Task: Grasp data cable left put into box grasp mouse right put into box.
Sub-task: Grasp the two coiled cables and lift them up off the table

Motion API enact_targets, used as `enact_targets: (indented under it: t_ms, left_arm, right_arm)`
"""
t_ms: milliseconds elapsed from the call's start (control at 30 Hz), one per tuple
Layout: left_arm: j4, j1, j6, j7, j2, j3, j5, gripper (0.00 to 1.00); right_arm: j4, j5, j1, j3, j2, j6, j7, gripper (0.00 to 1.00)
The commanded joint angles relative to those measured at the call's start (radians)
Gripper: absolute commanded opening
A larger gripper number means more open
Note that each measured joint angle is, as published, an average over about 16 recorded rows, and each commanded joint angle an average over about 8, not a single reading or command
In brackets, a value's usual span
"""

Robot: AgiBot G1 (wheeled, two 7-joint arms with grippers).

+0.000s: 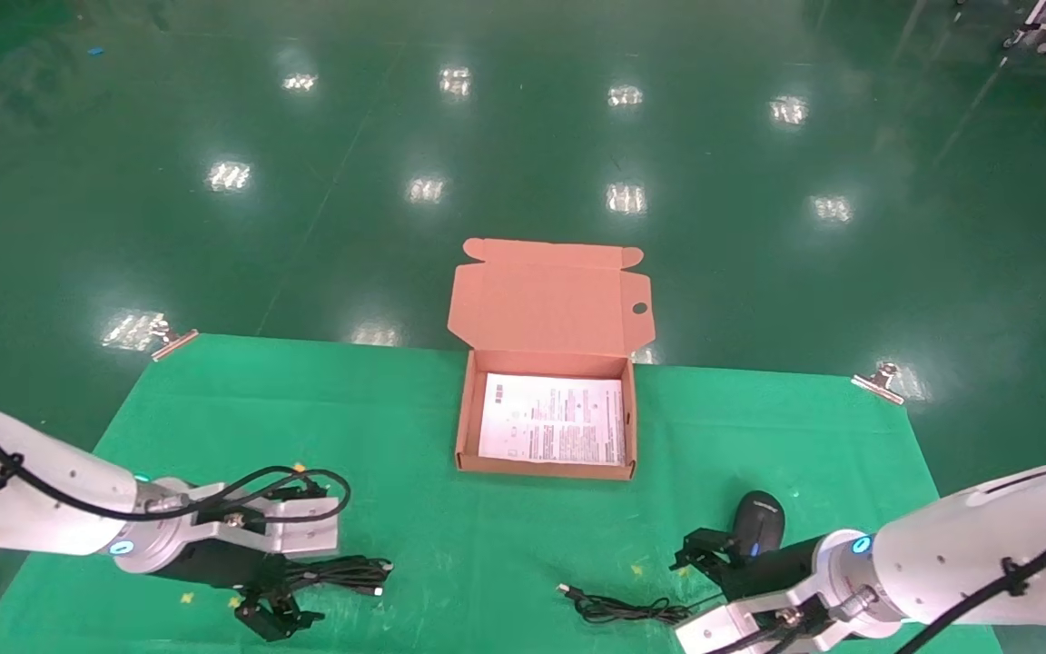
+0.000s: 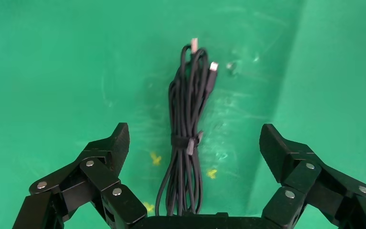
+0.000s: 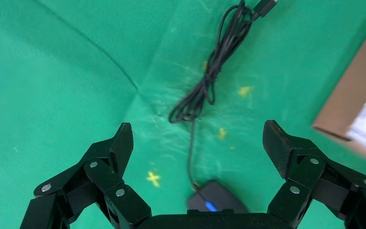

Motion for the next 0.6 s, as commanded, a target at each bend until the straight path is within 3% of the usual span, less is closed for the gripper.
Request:
enact_targets:
  t_ms: [33,200,600]
  left_arm:
    - [0.044,-0.003,-0.02,-0.007,0.015,0.0,0.009,1.0]
    - [0.163,-0.017,-0.056,0.021,0.048,-0.003,0.011,1.0]
    - [0.43,-0.037,-0.12,0.112,0.1,-0.041,-0.05,1.0]
  right_arm:
    - [-0.019,-0.004,-0.008,0.0,-0.012,-0.001,0.042,1.0]
    - [-0.119,0.006,-0.008,0.007,-0.057,0.02,0.084,1.0]
    - [-0.287,-0.041,-0.02,0.002,-0.143,0.144,0.071,1.0]
